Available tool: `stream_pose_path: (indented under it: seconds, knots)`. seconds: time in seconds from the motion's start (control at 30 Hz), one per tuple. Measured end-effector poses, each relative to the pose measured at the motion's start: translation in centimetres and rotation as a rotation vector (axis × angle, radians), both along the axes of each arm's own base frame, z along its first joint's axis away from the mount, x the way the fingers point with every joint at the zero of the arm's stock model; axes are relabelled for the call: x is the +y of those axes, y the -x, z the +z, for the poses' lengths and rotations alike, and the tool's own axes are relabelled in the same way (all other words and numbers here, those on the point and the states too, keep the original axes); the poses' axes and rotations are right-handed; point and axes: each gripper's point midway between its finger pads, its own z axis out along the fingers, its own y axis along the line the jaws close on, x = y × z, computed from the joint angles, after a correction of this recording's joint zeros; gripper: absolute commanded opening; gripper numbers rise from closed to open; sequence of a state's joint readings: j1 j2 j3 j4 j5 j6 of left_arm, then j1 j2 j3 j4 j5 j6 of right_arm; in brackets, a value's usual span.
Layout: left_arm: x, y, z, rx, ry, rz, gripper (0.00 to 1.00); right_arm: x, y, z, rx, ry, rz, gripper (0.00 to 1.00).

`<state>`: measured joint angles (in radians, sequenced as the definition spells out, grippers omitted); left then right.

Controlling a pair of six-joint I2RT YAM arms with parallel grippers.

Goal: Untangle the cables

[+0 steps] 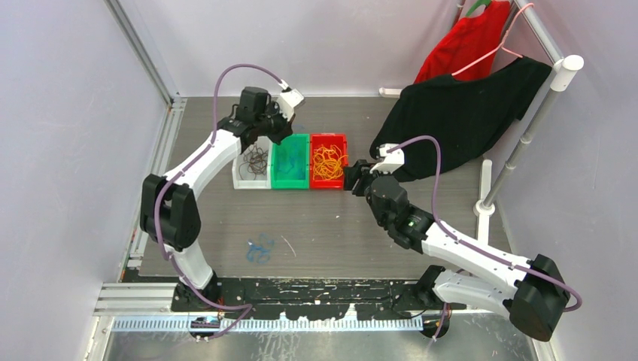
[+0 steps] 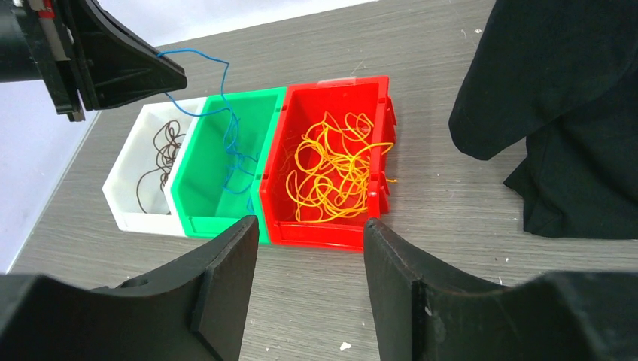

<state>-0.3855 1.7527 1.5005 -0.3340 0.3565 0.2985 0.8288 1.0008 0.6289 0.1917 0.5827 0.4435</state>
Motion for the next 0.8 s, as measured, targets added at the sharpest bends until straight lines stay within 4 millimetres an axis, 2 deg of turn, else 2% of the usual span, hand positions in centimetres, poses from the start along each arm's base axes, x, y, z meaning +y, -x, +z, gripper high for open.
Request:
stream_pose_path:
  seconds: [0.23, 0.57, 0.8]
  knots:
    - [1.3, -1.1, -3.5, -0.03, -0.158, -0.006, 0.0, -0.1, 0.1, -0.4, 0.009, 0.006, -0.001, 0.58]
    - [0.6, -0.7, -9.3, 0.016, -0.307, -0.058, 0.0, -0.1, 0.1, -0.5, 0.011, 0.004, -0.003, 0.57]
    - [1.3, -0.9, -13.2, 0.048, -0.405, -0.055, 0.0, -0.1, 0.1, -0.6, 0.014, 0.009, -0.002, 0.57]
